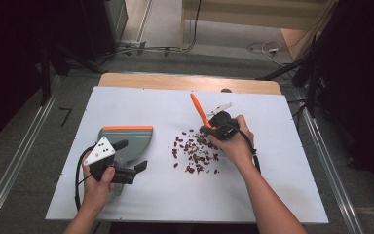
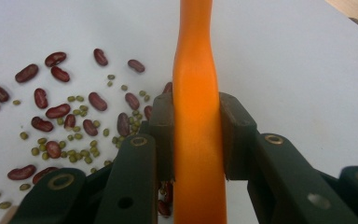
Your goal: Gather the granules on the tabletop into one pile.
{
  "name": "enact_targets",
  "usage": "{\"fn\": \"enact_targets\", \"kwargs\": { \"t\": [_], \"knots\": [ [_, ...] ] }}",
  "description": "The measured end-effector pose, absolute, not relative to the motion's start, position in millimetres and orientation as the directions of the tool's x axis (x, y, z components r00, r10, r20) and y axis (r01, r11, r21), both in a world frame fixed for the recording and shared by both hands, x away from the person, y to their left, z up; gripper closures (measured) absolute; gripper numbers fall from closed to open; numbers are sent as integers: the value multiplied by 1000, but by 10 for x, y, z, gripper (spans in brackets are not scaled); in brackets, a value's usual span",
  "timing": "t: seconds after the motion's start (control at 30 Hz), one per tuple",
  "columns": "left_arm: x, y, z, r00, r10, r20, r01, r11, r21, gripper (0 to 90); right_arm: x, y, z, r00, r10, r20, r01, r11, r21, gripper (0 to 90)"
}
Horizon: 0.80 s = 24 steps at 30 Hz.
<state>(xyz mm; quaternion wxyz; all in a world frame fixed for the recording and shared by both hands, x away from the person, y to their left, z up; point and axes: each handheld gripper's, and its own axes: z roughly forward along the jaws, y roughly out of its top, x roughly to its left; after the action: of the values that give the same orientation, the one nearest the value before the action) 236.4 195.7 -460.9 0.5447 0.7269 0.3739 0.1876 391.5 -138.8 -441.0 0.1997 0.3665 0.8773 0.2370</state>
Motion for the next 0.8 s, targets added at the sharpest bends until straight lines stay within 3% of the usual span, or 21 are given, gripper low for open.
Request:
{"fn": "enact_targets", "kwargs": {
  "t": [0.33,0.57,0.8],
  "knots": [
    [2333,1982,-4589,647,751,-133,333,-122,935,0,3800,-1378,-4368,-660,704,-262,487,667,565,691],
    [2330,2014,-4583,641,755,-142,333,-107,937,0,3989,-1427,-4205,-667,712,-219,477,635,607,690],
    [2326,2040,-4587,638,756,-145,333,-101,937,0,4259,-1274,-4195,-705,662,-255,434,686,584,690]
  ]
}}
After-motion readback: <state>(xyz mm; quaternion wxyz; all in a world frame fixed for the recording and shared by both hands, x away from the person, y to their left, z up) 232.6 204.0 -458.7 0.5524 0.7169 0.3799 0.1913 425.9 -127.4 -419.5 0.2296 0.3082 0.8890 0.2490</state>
